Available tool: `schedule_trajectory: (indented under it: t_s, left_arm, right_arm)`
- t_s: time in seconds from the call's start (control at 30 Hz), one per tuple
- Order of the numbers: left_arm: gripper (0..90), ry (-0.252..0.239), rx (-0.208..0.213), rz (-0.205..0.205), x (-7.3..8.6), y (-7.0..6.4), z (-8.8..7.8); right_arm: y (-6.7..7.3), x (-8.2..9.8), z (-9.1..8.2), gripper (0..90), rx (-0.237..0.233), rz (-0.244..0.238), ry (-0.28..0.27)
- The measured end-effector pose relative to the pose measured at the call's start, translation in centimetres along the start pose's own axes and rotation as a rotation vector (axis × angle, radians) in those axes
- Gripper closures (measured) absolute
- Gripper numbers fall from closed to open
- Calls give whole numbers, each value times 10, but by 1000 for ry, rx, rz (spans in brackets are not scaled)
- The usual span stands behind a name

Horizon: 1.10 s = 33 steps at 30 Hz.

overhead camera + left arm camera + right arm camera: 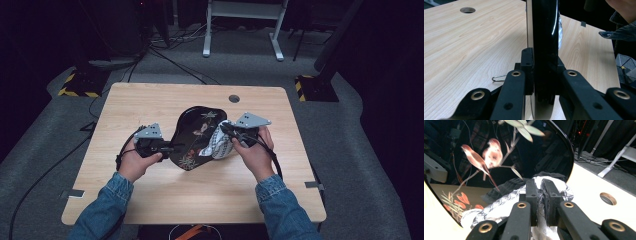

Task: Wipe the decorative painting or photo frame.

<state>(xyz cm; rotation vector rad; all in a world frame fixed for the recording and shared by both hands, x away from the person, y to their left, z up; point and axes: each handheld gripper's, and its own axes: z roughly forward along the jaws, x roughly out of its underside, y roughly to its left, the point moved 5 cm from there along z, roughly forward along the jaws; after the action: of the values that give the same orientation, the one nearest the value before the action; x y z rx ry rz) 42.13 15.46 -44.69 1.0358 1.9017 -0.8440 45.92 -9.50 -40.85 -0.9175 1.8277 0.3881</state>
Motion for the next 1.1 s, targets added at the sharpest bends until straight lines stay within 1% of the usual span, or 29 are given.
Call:
schedule_trajectory:
  t_s: [0.13, 0.23, 0.27, 0.33, 0.43, 0.53, 0.6, 0.63, 0.67, 0.8, 0.83, 0.9, 0.93, 0.97, 1.0, 1.1]
  left_arm:
    - [797, 5, -6, 1, 0, 0, 0]
    - [798, 6, -5, -5, 0, 0, 0]
    - [798, 5, -6, -9, 0, 0, 0]
    - [798, 6, -7, -11, -1, -1, 0]
    - [798, 10, -11, -8, -1, -1, 0]
    - [799, 10, -10, -9, 0, -1, 0]
    - [799, 7, -7, -12, -1, -1, 0]
    - [798, 7, -7, -12, -1, -1, 0]
    - [799, 7, -5, -11, 0, 0, 0]
    - [800, 6, -7, -12, 0, 0, 0]
    - [800, 6, -7, -14, 0, -1, 0]
    - [800, 5, -6, -15, 0, 0, 0]
    - [800, 6, -3, -15, 0, -1, 0]
    - [800, 6, -4, -14, 0, 0, 0]
    - [800, 5, -7, -14, 0, 0, 0]
    - [800, 5, -6, -15, 0, 0, 0]
  right_arm:
    - [-1, 2, 0, 847, 2, 5, 6]
    - [2, 1, 0, 846, 2, -7, 7]
    - [7, -1, 2, 846, -12, -22, 8]
    - [12, -4, 3, 846, -23, -37, 5]
    - [22, -9, 5, 846, -52, -56, -3]
    - [33, -16, 7, 846, -75, -89, -9]
    - [38, -19, 8, 845, -91, -100, -13]
    - [38, -19, 8, 845, -91, -100, -13]
    - [43, -22, 10, 845, -106, -118, -20]
    - [51, -26, 11, 845, -126, -126, -37]
    - [51, -26, 11, 845, -126, -126, -37]
    - [55, -29, 12, 845, -137, -136, -46]
    - [59, -32, 12, 844, -145, -150, -51]
    - [59, -32, 12, 844, -145, -150, -51]
    - [61, -33, 13, 844, -146, -164, -50]
    - [60, -31, 13, 844, -152, -158, -54]
